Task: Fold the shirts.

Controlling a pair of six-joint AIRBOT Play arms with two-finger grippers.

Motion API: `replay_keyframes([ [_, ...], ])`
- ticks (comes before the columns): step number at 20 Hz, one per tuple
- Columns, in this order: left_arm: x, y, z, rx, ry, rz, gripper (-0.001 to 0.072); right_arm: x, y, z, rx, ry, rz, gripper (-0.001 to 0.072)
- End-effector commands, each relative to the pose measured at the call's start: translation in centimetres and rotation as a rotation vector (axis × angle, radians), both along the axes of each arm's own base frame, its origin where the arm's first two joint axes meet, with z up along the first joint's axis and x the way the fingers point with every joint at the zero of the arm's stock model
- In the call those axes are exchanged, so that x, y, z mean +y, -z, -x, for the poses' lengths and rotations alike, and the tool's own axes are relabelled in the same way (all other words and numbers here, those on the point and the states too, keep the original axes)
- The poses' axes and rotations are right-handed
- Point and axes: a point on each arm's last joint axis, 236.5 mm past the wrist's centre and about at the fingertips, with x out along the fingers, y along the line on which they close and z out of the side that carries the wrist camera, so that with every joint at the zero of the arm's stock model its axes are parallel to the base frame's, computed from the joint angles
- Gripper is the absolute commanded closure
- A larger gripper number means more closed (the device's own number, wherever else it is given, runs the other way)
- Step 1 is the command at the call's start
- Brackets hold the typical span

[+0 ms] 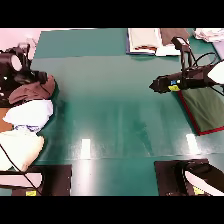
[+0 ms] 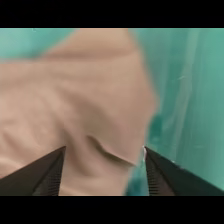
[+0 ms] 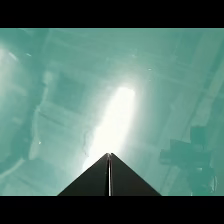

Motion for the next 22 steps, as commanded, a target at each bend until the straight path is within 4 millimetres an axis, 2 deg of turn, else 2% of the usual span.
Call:
replay_keyframes([
  [1, 1.9, 5.3, 0.3, 0.062, -0.049, 0.011, 0.0130, 0.1, 0.1, 0.1, 0.003, -0.002, 0.000, 0.0687],
  [2, 1.9, 5.2, 0.1, 0.052, -0.051, 0.014, 0.0133, 0.1, 0.0, 0.1, 0.003, -0.002, 0.000, 0.0688],
  [3, 1.9, 4.9, -0.1, 0.043, -0.060, 0.018, 0.0268, 0.1, 0.0, 0.1, 0.002, -0.002, -0.001, 0.0687],
  [4, 1.9, 4.1, -0.3, 0.032, -0.061, 0.017, 0.0502, 0.0, -0.1, 0.1, -0.004, -0.001, 0.000, 0.0687],
  [5, 2.0, 2.8, -0.6, 0.012, -0.061, 0.011, 0.0681, -0.1, -0.5, 0.0, -0.018, 0.002, -0.002, 0.0687],
  [7, 2.1, -2.1, -2.0, -0.089, -0.044, -0.006, 0.0682, -0.7, -2.0, -0.5, -0.060, 0.025, -0.012, 0.0687],
  [9, 1.5, -10.6, -3.2, -0.274, -0.017, -0.019, 0.0682, -2.3, -4.7, -1.4, -0.119, 0.069, -0.021, 0.0687],
  [10, 0.5, -15.8, -3.0, -0.381, 0.018, -0.032, 0.0682, -3.4, -6.4, -1.8, -0.152, 0.097, -0.024, 0.0687],
  [12, -2.6, -24.9, -1.1, -0.554, 0.113, -0.062, 0.0683, -6.0, -9.5, -2.5, -0.206, 0.157, -0.023, 0.0687],
  [13, -5.0, -28.9, 0.7, -0.628, 0.177, -0.069, 0.0683, -7.1, -10.8, -2.7, -0.230, 0.184, -0.021, 0.0687],
  [14, -7.6, -32.1, 2.7, -0.690, 0.240, -0.061, 0.0684, -8.3, -12.1, -2.9, -0.254, 0.212, -0.018, 0.0688],
  [15, -10.1, -34.2, 4.5, -0.737, 0.295, -0.039, 0.0684, -9.2, -13.2, -2.9, -0.273, 0.235, -0.015, 0.0688],
  [16, -12.9, -35.7, 6.2, -0.773, 0.366, -0.018, 0.0684, -10.0, -14.2, -2.9, -0.292, 0.255, -0.012, 0.0687],
  [17, -15.6, -36.3, 7.5, -0.785, 0.436, 0.003, 0.0684, -10.7, -14.9, -2.9, -0.307, 0.272, -0.009, 0.0688],
  [18, -18.6, -36.1, 8.7, -0.771, 0.511, 0.031, 0.0684, -11.1, -15.6, -2.9, -0.320, 0.282, -0.008, 0.0687],
  [20, -24.9, -33.9, 10.6, -0.702, 0.664, 0.084, 0.0684, -11.6, -16.2, -2.7, -0.329, 0.292, -0.004, 0.0687],
  [22, -31.9, -30.8, 12.3, -0.622, 0.818, 0.130, 0.0684, -11.6, -16.3, -2.5, -0.325, 0.289, -0.003, 0.0688],
])
